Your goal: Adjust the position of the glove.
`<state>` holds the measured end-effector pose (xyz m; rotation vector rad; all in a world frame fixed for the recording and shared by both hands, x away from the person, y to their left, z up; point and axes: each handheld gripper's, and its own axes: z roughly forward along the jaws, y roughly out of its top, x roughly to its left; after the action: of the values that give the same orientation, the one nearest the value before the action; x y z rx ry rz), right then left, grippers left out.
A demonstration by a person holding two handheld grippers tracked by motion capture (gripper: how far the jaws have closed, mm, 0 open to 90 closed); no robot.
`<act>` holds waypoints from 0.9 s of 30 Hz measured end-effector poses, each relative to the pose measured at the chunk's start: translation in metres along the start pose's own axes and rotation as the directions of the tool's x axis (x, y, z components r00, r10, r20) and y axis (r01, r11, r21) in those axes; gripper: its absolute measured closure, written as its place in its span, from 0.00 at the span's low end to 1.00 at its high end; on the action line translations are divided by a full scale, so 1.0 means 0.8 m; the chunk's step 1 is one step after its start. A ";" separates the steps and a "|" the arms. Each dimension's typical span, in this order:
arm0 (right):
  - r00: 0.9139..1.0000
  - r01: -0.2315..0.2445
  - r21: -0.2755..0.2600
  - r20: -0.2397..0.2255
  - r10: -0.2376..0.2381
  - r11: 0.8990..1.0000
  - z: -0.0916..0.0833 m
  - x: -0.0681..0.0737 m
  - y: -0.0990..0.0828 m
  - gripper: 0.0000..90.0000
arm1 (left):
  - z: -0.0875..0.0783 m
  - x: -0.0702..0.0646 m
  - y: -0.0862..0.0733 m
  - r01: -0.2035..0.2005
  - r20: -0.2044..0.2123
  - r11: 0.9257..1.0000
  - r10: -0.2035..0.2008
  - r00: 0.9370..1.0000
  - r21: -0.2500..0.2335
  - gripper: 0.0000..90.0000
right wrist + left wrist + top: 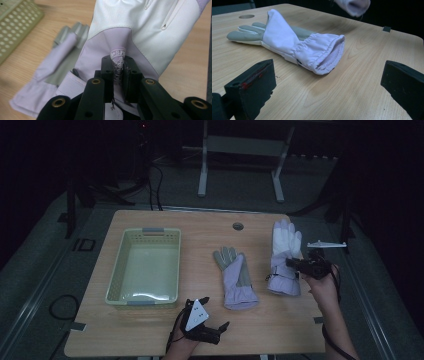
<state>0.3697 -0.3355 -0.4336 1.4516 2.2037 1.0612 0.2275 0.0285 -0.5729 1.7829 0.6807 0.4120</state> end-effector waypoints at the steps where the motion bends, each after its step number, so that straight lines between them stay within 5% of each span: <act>1: 1.000 0.003 0.001 -0.008 -0.003 1.000 -0.003 0.006 0.005 0.90 | 0.000 0.000 0.000 0.000 0.000 1.000 0.000 1.000 0.000 0.00; 15: 0.994 0.065 0.009 -0.091 -0.064 0.998 -0.002 0.090 0.030 0.89 | 0.000 -0.001 0.000 -0.007 -0.001 1.000 0.007 1.000 -0.001 0.00; 18: 0.992 0.085 0.049 -0.098 -0.080 0.995 0.017 0.111 0.026 0.89 | 0.000 -0.001 0.000 -0.007 0.000 1.000 0.007 1.000 -0.001 0.00; 27: 0.988 0.108 0.128 -0.124 -0.092 0.986 0.062 0.137 0.016 0.89 | 0.000 0.000 0.000 -0.005 0.003 1.000 0.005 1.000 -0.002 0.00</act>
<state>0.3589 -0.2152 -0.4425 1.3455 2.4467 1.0059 0.2273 0.0283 -0.5728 1.7835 0.6738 0.4133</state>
